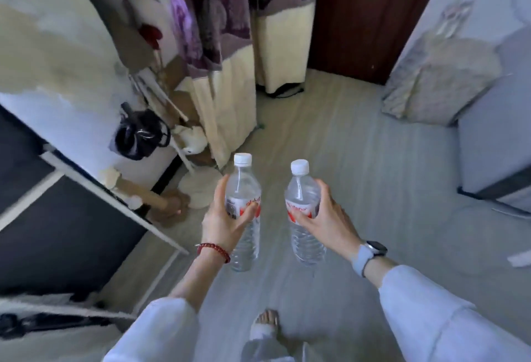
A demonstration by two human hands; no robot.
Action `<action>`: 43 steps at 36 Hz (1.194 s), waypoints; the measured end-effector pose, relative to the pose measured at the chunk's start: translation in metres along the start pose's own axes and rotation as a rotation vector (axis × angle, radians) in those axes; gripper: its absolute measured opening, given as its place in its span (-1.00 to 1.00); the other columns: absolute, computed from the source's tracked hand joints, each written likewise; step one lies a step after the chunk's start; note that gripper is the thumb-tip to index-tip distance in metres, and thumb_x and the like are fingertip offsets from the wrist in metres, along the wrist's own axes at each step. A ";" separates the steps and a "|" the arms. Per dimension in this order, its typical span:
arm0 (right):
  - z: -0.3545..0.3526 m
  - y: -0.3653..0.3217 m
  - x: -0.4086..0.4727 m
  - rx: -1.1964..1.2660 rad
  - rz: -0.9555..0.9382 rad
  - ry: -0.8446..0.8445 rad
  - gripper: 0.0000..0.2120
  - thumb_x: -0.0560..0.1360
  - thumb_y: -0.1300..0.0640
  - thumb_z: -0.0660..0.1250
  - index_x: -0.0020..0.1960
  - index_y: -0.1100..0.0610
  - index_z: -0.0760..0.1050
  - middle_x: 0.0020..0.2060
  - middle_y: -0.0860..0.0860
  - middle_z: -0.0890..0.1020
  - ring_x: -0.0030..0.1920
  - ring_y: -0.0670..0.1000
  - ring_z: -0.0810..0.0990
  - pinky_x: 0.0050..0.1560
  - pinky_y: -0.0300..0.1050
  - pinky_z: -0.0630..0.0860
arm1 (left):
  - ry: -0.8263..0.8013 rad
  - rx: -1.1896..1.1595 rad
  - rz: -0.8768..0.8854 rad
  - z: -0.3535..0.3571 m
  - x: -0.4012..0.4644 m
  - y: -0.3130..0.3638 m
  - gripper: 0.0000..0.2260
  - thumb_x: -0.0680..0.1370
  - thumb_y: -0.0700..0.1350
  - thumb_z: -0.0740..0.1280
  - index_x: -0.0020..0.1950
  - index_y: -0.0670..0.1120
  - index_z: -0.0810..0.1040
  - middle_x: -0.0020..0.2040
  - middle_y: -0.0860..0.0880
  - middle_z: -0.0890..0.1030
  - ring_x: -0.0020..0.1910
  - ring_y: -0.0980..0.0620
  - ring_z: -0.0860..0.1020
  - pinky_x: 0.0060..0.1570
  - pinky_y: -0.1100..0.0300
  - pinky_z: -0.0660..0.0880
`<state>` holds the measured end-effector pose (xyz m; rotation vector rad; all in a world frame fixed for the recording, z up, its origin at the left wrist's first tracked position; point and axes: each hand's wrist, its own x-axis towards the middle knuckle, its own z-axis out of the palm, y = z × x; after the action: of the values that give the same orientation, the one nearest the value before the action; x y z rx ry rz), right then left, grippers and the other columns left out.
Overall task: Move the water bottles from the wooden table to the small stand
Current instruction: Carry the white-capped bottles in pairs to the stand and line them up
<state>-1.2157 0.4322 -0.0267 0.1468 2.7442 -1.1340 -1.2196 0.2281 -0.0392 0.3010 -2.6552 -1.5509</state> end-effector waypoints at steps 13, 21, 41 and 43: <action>-0.182 0.148 0.192 0.088 0.264 0.262 -0.36 0.39 -0.19 0.32 0.31 -0.09 0.03 0.17 -0.06 0.53 0.06 0.13 0.56 0.00 -0.01 0.49 | -0.286 0.020 0.224 0.257 0.207 0.158 -0.39 0.41 0.01 0.41 0.38 0.05 0.21 -0.29 -0.01 0.44 -0.37 0.12 0.42 -0.30 0.36 0.35; -0.317 0.226 0.331 0.122 0.299 0.316 -0.35 0.39 -0.17 0.33 0.31 -0.05 0.04 0.20 -0.08 0.50 0.04 0.15 0.56 0.04 0.04 0.49 | -0.327 0.006 0.206 0.411 0.322 0.261 -0.35 0.39 0.06 0.43 0.39 0.07 0.20 -0.29 -0.13 0.52 -0.35 0.02 0.49 -0.33 0.42 0.38; -0.573 0.385 0.711 0.223 0.362 0.462 -0.37 0.38 -0.11 0.38 0.29 -0.04 0.11 0.24 -0.10 0.45 0.16 0.01 0.51 0.13 0.08 0.48 | -0.480 0.008 0.301 0.738 0.658 0.470 -0.44 0.39 0.02 0.43 0.31 0.11 0.25 -0.28 0.01 0.47 -0.32 0.05 0.48 -0.25 0.20 0.44; -0.602 0.400 0.742 0.260 0.389 0.516 -0.37 0.37 -0.09 0.40 0.28 -0.03 0.12 0.22 -0.09 0.46 0.17 0.03 0.51 0.12 0.05 0.48 | -0.529 0.011 0.313 0.774 0.686 0.494 -0.42 0.39 0.02 0.43 0.33 0.13 0.24 -0.26 -0.03 0.50 -0.32 0.09 0.48 -0.27 0.28 0.43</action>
<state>-1.9525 1.1605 -0.0260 1.0929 2.7560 -1.4848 -2.0715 0.9947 -0.0310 -0.5800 -2.8782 -1.6887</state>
